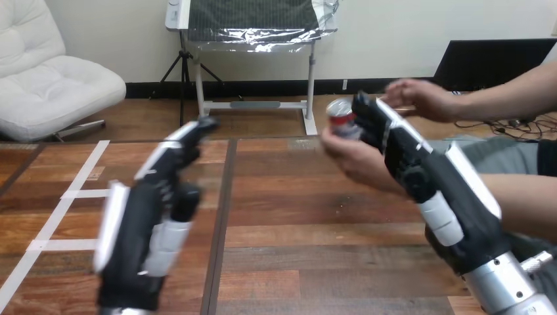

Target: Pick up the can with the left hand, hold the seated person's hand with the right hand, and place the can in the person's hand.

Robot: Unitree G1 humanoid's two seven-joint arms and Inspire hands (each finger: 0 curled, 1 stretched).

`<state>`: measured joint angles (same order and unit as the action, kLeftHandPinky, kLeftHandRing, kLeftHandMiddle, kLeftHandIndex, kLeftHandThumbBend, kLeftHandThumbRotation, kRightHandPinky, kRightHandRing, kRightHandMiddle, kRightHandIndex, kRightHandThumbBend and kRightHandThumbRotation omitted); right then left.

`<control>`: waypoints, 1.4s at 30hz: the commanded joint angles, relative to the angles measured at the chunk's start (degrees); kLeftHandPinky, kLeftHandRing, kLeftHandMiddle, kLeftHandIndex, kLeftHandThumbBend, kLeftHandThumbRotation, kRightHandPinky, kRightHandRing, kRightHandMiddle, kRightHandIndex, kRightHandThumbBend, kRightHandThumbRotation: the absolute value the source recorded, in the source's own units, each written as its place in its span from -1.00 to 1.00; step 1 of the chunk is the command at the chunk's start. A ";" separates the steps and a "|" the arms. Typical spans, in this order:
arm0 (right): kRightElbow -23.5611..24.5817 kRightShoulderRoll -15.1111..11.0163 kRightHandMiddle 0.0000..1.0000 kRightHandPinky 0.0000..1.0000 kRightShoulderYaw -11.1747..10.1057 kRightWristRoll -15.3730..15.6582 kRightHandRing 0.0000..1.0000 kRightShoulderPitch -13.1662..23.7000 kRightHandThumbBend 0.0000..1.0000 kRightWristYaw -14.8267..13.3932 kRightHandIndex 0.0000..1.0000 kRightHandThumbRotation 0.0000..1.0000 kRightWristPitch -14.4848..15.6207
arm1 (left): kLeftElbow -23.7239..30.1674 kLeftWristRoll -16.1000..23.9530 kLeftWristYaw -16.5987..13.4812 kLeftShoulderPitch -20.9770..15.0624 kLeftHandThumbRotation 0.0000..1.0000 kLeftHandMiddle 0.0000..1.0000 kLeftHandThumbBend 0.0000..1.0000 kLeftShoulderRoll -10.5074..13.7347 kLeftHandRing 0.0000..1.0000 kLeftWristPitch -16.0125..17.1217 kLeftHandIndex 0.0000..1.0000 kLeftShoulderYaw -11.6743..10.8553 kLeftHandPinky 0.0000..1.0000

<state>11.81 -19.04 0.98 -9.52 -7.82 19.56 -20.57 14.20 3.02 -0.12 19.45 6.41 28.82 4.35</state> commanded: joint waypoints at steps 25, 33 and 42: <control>20.81 8.54 0.80 0.71 3.60 -4.09 0.82 -13.14 0.95 -2.88 0.80 1.00 -4.03 | 9.13 -14.30 5.85 2.85 1.00 0.60 0.50 -1.33 0.61 5.85 0.52 -0.47 0.48; 21.91 8.92 0.79 0.69 5.34 -5.65 0.81 -15.98 0.98 -2.06 0.79 1.00 -4.67 | 9.22 -16.67 7.50 2.85 0.97 0.59 0.46 -1.50 0.59 5.73 0.51 -0.04 0.46; 23.64 8.65 0.84 0.81 7.96 -7.75 0.89 -20.54 0.86 -1.47 0.82 1.00 -4.43 | 9.07 -19.67 9.28 2.54 0.95 0.59 0.38 -1.60 0.57 5.05 0.50 0.49 0.45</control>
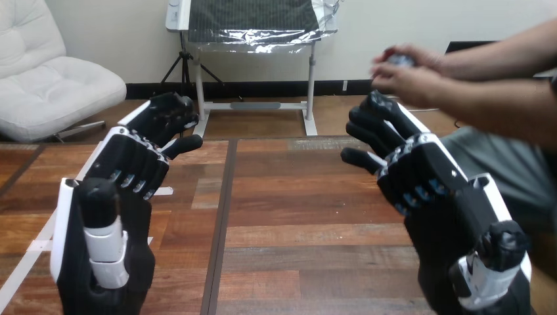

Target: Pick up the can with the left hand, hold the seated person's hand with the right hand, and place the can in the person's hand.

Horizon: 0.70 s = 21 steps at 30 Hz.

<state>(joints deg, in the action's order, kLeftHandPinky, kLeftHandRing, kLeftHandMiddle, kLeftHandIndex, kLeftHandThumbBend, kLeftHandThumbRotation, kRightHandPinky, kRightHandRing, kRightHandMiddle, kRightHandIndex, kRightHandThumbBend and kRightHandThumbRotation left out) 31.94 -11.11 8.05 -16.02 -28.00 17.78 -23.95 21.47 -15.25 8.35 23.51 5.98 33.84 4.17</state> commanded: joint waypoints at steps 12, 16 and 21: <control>3.27 0.18 0.83 0.84 0.66 -1.67 0.87 -1.08 0.84 0.98 0.82 1.00 -0.50 | 1.69 -1.77 1.29 -1.96 0.94 0.57 0.40 -1.31 0.54 -1.30 0.48 0.79 0.41; 3.37 -0.10 0.82 0.81 0.44 -2.00 0.85 -0.83 0.83 1.20 0.82 1.00 -0.24 | 1.59 -1.76 1.29 -2.09 0.95 0.57 0.40 -1.50 0.54 -1.51 0.48 0.85 0.40; 3.32 -0.20 0.81 0.80 0.31 -2.23 0.84 -0.61 0.80 1.43 0.81 1.00 -0.32 | 1.74 -1.82 1.18 -2.08 0.96 0.57 0.40 -1.63 0.53 -2.04 0.47 0.96 0.39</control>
<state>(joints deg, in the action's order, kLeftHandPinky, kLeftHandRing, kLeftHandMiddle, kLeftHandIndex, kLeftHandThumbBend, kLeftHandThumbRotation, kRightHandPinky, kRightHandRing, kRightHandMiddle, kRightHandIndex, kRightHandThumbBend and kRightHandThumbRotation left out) 32.75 -11.47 8.78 -17.35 -31.11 19.04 -23.95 21.46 -16.50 9.34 23.50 5.93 32.13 4.75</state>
